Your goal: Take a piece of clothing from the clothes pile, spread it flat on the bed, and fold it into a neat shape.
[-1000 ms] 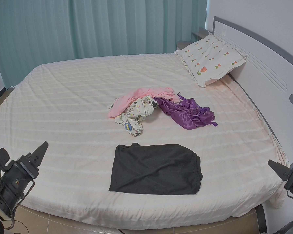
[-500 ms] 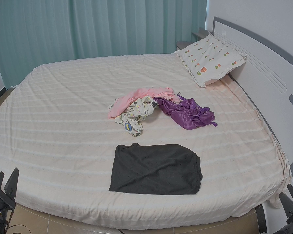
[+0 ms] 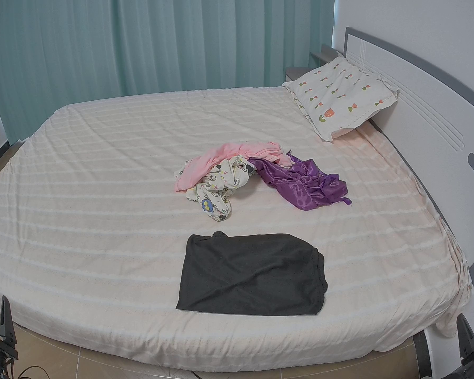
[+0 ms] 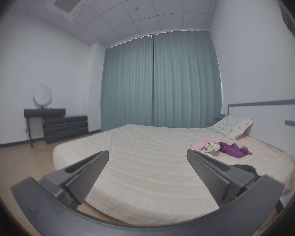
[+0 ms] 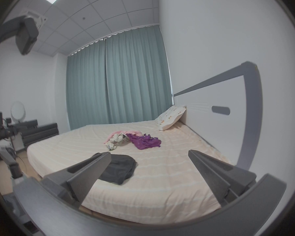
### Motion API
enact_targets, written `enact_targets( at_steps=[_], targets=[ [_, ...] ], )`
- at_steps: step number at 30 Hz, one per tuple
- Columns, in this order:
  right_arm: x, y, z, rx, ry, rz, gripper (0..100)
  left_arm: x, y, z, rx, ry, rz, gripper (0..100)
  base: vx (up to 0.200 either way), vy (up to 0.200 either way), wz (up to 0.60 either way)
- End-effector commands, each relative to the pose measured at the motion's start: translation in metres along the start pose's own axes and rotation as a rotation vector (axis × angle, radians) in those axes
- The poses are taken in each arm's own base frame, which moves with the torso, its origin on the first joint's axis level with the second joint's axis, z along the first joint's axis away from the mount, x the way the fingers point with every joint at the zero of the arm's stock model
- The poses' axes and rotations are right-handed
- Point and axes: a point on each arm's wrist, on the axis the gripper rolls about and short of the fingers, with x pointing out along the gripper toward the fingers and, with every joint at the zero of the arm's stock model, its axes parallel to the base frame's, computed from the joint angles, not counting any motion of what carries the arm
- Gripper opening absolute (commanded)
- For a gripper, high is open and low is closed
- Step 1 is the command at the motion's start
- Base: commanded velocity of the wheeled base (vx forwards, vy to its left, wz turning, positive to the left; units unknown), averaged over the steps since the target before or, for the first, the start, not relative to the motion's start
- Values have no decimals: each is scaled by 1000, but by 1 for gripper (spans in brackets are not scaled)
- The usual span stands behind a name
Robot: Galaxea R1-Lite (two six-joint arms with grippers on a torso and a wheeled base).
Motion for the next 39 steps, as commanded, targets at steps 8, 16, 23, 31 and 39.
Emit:
enact_targets(
  at_steps=[8,16,23,31,39],
  targets=[
    [-2,-3,-13,-85,80,-115,100,-7,0,-17,27,46,-48,100,0,0,0],
    [-2,-3,-13,-82,77,-113,100,-8,-6,-18,-3,60,-311,100,0,0,0],
    [-2,-3,-13,-77,77,-113,100,-10,-7,-24,32,129,-373,100,0,0,0],
    [-2,-3,-13,-80,79,-113,100,-9,-7,-24,47,112,-373,100,0,0,0],
    [-2,-3,-13,-80,75,-113,100,-9,-7,-23,30,115,-373,100,0,0,0]
  ],
)
